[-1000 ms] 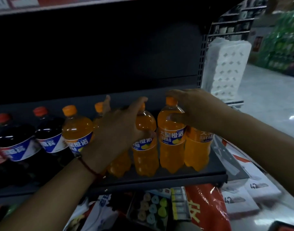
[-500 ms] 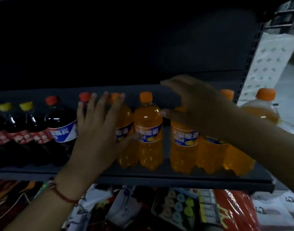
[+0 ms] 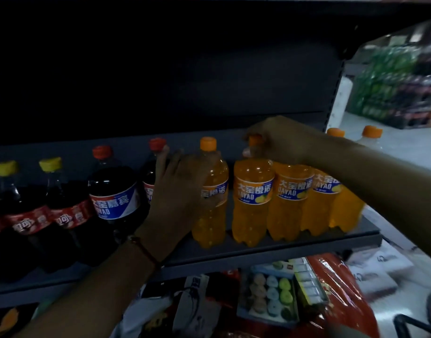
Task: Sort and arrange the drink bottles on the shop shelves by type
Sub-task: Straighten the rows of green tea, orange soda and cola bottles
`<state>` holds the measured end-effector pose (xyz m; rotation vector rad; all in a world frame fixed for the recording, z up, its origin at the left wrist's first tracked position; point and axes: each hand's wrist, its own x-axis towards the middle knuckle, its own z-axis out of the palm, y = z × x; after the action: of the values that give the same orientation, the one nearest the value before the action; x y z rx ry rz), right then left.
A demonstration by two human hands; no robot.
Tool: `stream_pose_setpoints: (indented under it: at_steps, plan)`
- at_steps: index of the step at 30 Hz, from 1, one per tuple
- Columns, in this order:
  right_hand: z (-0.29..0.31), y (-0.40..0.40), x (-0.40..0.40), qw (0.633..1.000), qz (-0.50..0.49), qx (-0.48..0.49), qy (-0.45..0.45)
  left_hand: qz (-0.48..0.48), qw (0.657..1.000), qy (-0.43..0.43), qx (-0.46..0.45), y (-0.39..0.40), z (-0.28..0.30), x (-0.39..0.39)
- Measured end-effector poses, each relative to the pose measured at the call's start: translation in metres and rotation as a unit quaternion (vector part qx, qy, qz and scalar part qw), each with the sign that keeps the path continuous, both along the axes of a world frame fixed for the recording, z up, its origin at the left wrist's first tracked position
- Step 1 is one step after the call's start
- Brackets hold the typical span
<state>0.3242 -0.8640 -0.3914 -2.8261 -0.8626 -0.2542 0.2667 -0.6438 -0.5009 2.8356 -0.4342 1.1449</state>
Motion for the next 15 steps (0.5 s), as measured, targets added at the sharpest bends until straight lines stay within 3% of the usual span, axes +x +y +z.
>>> stream_pose_setpoints:
  at_steps: [10,13,15]
  plan:
    - [-0.01,0.012,-0.029,0.993,-0.059,0.054,-0.083,0.004,0.999,0.032,-0.033,-0.013,-0.009,-0.006]
    - [-0.004,0.043,-0.05,0.99,-0.013,0.065,-0.123,0.015,0.998,-0.002,-0.059,0.008,-0.006,-0.031]
    - [-0.001,0.073,-0.057,0.992,0.031,0.07,-0.097,0.035,0.995,-0.05,-0.082,0.044,-0.01,-0.05]
